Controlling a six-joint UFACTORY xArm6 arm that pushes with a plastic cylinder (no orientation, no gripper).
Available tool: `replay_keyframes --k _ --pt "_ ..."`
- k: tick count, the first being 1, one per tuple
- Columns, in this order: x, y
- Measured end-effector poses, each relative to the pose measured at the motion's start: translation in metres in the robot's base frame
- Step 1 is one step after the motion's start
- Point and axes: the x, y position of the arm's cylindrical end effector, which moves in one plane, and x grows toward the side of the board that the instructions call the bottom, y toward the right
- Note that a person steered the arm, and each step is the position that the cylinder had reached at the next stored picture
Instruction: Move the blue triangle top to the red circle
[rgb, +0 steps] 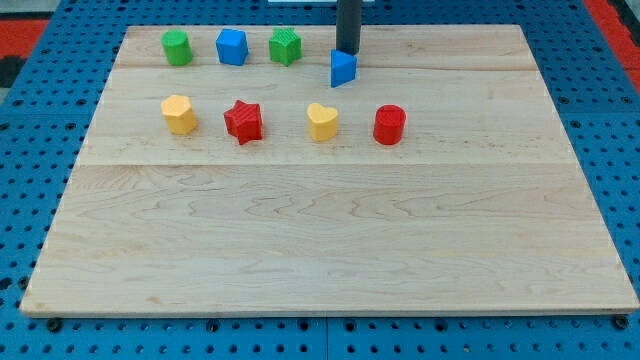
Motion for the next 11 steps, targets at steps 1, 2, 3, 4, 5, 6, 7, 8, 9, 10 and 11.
replay_keyframes --k 1,2,3,4,5,6,7,8,9,10,11 --pt "-0.006 -0.014" --pt "-0.006 -0.027" --pt "-0.010 -0.029" --pt "-0.002 -0.062" --pt "0.013 -0.071" --pt "0.041 -0.033" --pt "0.057 -0.007" --pt "0.062 0.004" --pt "0.069 0.023" --pt "0.069 0.023" --pt "0.069 0.023"
